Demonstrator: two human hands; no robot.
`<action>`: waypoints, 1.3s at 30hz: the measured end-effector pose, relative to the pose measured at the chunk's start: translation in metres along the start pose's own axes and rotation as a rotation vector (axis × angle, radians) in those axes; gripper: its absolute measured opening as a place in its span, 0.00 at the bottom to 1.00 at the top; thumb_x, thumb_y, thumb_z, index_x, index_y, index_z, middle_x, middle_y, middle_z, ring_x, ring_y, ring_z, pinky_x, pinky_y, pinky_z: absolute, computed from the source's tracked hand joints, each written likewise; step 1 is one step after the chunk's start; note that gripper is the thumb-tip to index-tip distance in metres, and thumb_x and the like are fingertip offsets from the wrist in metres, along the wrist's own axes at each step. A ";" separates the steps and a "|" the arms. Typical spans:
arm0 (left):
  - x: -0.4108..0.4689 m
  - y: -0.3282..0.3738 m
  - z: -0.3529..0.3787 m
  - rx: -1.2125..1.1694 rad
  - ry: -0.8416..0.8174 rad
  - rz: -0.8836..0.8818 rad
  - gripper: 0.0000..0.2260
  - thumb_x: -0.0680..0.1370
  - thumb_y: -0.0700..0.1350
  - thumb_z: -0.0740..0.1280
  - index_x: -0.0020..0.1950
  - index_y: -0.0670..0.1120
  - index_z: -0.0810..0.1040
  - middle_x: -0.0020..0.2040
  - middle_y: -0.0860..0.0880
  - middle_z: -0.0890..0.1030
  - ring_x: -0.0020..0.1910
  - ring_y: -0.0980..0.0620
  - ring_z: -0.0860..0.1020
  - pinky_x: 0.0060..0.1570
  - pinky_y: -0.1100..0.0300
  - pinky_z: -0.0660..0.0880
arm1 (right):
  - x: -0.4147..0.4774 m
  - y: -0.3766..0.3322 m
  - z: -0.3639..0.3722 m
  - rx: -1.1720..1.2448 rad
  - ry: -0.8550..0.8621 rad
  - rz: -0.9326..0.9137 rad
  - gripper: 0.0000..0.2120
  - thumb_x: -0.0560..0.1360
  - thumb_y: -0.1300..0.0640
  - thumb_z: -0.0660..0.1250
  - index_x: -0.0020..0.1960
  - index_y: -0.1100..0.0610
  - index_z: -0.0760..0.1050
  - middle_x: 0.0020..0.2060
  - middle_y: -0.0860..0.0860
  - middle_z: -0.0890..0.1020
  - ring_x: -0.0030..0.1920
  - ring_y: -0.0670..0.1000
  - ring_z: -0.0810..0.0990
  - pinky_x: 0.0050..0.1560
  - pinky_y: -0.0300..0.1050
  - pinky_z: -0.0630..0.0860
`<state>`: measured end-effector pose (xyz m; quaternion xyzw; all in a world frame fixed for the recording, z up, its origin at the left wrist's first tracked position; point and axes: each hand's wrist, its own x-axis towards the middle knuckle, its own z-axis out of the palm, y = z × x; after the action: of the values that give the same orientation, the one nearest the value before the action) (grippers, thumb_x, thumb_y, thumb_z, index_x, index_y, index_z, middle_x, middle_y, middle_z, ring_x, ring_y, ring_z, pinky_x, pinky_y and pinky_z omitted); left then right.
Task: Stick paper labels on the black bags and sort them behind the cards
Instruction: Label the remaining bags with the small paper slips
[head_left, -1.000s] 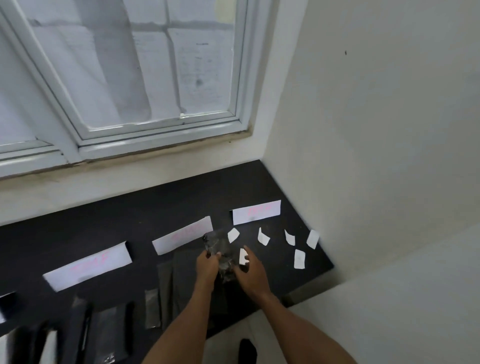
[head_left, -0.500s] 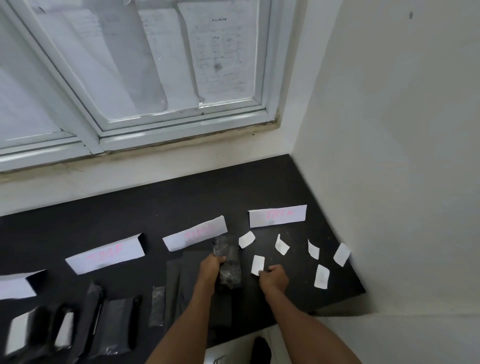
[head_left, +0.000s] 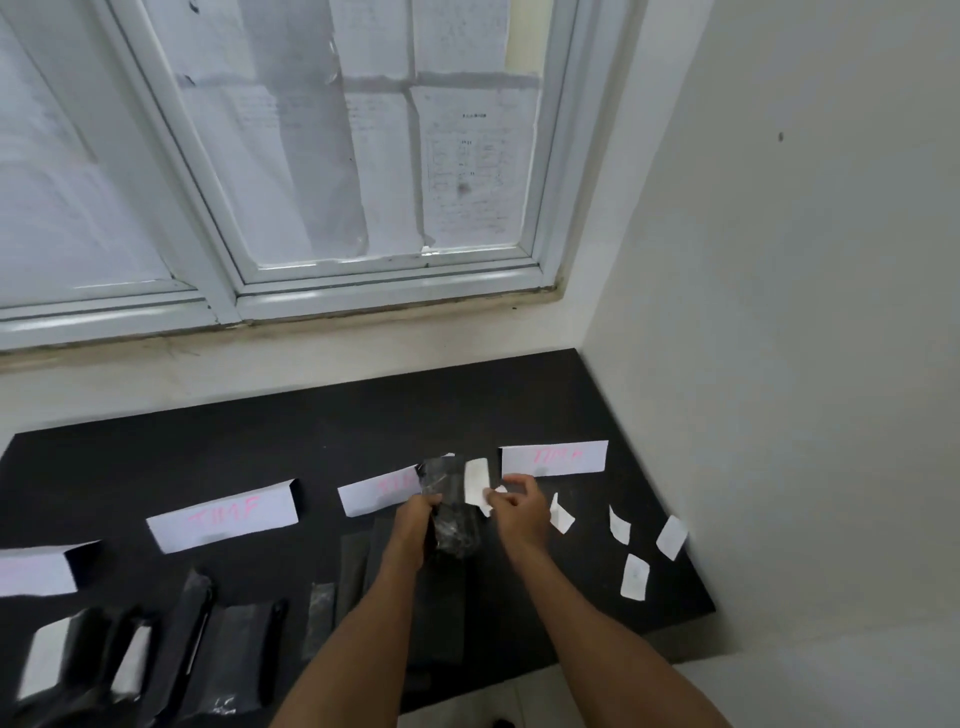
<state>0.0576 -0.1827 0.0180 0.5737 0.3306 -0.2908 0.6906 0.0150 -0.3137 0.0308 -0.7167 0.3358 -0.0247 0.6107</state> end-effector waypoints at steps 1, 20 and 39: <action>-0.010 0.005 -0.001 -0.010 -0.015 0.004 0.09 0.76 0.40 0.62 0.51 0.37 0.77 0.46 0.37 0.82 0.45 0.38 0.80 0.51 0.44 0.78 | -0.006 -0.006 0.005 0.022 -0.039 -0.028 0.12 0.70 0.60 0.74 0.48 0.52 0.72 0.35 0.51 0.82 0.35 0.50 0.80 0.39 0.40 0.75; -0.079 0.031 -0.110 0.118 -0.123 0.395 0.17 0.71 0.54 0.74 0.49 0.42 0.80 0.45 0.44 0.84 0.42 0.50 0.83 0.37 0.60 0.80 | -0.115 -0.040 0.092 -0.257 0.018 -0.180 0.13 0.68 0.53 0.75 0.48 0.52 0.73 0.35 0.46 0.81 0.35 0.42 0.78 0.32 0.31 0.66; -0.081 0.046 -0.228 0.005 -0.398 0.210 0.20 0.73 0.23 0.58 0.59 0.40 0.76 0.52 0.37 0.81 0.49 0.39 0.81 0.47 0.50 0.80 | -0.147 -0.033 0.167 -0.231 -0.395 -0.358 0.23 0.71 0.68 0.65 0.61 0.49 0.77 0.67 0.47 0.64 0.64 0.50 0.71 0.62 0.40 0.73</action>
<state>0.0157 0.0513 0.0815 0.5379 0.1257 -0.3256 0.7673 -0.0093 -0.0948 0.0728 -0.8202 0.0792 0.0462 0.5647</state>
